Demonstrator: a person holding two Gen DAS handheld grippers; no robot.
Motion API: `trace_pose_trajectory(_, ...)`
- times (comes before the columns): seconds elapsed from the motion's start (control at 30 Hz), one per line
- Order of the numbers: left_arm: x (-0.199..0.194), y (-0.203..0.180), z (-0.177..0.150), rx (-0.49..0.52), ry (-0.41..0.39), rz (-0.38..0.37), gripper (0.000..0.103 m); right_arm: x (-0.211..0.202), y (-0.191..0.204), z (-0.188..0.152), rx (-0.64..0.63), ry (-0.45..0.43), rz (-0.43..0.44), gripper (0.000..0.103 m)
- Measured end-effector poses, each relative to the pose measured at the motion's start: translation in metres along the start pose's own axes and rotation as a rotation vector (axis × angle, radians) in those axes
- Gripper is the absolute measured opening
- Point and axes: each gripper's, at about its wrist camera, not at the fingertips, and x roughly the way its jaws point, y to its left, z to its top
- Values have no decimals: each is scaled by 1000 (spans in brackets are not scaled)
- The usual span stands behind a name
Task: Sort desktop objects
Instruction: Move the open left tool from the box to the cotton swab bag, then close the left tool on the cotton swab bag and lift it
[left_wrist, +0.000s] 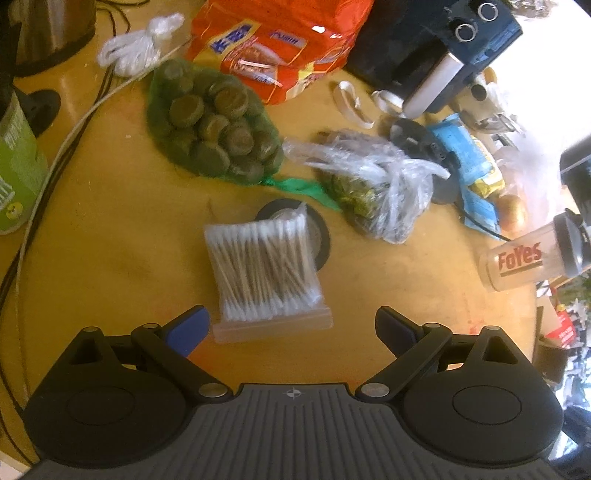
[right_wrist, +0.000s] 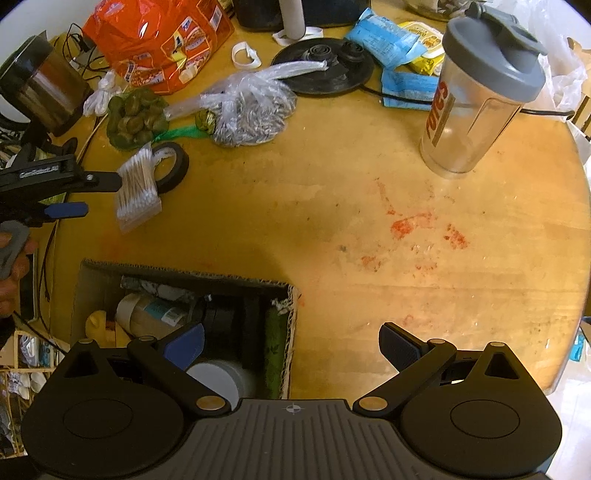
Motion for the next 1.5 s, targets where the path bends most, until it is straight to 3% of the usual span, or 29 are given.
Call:
trace_pose_trajectory(0.37,27,22,7,-59,-9,-72,98,5,-3,-9,11,23,-13,101)
trace_pose_trajectory(0.6,45,20,14,-54,12,-46,98,5,-9,-12,26,31,-28,101)
trace_pose_trajectory(0.83,51,16,19,-33,9,-7,89,4,-15,-14,47,33,-38,101)
trace_pose_trajectory(0.87,51,15,19,-29,7,1,85,4,-16,-15,50,33,-39,101)
trace_pose_trajectory(0.93,50,12,20,-19,3,28,67,4,-18,-15,57,32,-40,101)
trace_pose_trajectory(1.03,48,11,20,0,8,45,60,4,-19,-15,65,30,-39,101)
trace_pose_trajectory(1.5,34,0,15,54,-11,62,56,0,-18,-16,62,10,-40,101)
